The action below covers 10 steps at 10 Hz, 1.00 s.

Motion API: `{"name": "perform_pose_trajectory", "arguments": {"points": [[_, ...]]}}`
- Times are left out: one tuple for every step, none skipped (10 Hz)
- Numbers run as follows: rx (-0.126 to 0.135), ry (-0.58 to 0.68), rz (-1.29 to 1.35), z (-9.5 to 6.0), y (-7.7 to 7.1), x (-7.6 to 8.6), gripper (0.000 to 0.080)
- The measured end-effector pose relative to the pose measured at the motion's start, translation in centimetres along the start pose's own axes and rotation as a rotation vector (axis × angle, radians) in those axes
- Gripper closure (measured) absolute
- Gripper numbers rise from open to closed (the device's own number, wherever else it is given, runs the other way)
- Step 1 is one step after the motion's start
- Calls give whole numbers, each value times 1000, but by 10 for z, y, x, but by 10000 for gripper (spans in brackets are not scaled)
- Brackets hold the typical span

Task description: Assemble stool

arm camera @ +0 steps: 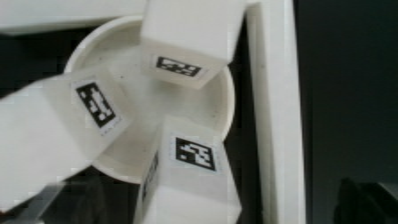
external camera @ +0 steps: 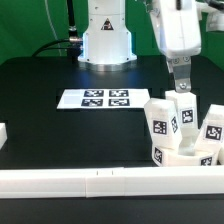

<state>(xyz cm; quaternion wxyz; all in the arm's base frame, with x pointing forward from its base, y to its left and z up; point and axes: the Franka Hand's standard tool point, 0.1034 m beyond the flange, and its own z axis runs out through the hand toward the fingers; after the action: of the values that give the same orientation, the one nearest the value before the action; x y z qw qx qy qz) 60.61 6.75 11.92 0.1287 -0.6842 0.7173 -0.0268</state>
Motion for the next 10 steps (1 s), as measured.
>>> {"name": "perform_pose_trajectory", "arguments": {"points": [[-2, 3, -117, 0, 0, 0, 151], [-12, 8, -244, 0, 0, -1, 151], [-21, 15, -380, 0, -2, -3, 151], [-26, 25, -545, 1, -5, -4, 151], [-38, 26, -678, 4, -6, -4, 151], [-47, 26, -769, 6, -8, -4, 151], [-43, 28, -815, 6, -9, -3, 151], [-47, 30, -886, 6, -8, -2, 151], [-49, 30, -938, 6, -8, -2, 151], [-51, 29, -1017, 6, -9, -1, 151]]}}
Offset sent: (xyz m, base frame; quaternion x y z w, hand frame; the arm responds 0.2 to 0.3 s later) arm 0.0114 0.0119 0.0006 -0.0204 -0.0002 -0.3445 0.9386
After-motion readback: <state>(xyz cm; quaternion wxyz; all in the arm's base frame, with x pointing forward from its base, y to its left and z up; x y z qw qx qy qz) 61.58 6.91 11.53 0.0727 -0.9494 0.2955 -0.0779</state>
